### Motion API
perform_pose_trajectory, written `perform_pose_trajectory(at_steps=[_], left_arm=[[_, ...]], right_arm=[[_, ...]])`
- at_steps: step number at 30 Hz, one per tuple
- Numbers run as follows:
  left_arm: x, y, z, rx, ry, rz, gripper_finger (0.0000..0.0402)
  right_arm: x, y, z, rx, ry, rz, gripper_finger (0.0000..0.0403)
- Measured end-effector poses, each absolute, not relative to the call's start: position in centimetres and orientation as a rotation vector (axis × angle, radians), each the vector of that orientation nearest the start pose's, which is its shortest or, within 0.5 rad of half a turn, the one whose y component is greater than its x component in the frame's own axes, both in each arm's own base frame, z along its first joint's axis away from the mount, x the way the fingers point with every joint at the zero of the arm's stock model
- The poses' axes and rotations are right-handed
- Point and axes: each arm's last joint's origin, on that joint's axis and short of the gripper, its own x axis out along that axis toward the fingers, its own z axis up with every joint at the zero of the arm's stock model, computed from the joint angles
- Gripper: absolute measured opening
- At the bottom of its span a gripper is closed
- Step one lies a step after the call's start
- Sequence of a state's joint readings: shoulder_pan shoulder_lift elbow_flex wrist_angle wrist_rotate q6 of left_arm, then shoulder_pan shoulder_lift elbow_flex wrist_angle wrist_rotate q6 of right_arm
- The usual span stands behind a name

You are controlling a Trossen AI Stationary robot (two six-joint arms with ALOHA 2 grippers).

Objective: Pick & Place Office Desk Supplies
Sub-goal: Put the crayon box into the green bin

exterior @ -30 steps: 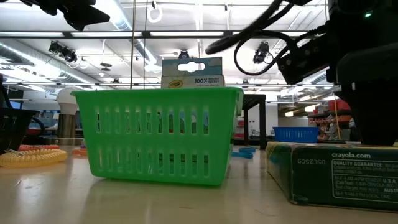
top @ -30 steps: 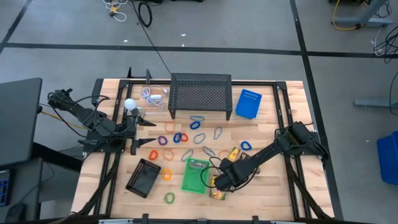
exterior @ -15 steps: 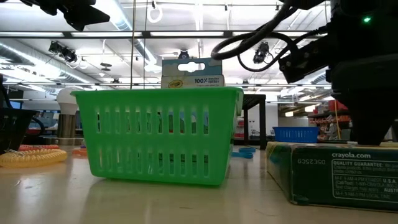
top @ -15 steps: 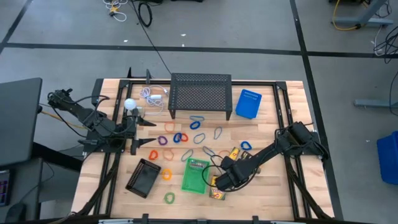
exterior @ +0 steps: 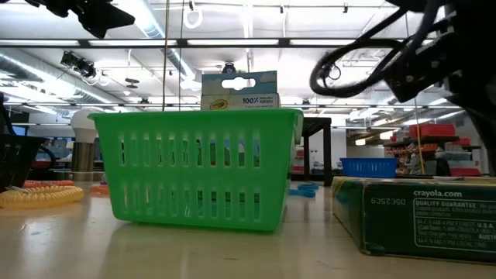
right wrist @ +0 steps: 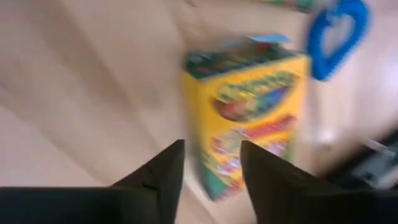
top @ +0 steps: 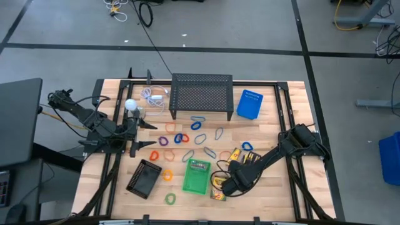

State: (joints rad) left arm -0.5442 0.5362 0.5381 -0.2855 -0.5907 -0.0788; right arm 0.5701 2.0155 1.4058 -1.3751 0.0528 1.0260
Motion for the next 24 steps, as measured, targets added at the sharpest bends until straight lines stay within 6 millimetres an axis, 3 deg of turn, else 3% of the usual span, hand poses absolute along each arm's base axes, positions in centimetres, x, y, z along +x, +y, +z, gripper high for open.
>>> perform_pose_trajectory(at_steps=[5, 11, 19, 24], left_arm=[[11.6, -5.1, 27.3, 0.075, 0.239, 0.055, 0.0283], [11.6, -5.2, 27.3, 0.067, 0.243, 0.036, 0.0283], [11.6, -5.3, 27.2, 0.060, 0.254, 0.006, 0.0283], [11.6, -5.3, 27.1, 0.064, 0.260, 0.008, 0.0283]], right_arm=[[27.4, 16.8, 16.7, -0.044, 1.819, -0.655, 0.0237], [28.2, 15.5, 16.7, -0.078, 1.845, -0.617, 0.0293], [27.6, 14.4, 15.3, -0.142, 1.870, -0.597, 0.0313], [27.1, 14.9, 14.8, -0.177, 1.871, -0.547, 0.0313]])
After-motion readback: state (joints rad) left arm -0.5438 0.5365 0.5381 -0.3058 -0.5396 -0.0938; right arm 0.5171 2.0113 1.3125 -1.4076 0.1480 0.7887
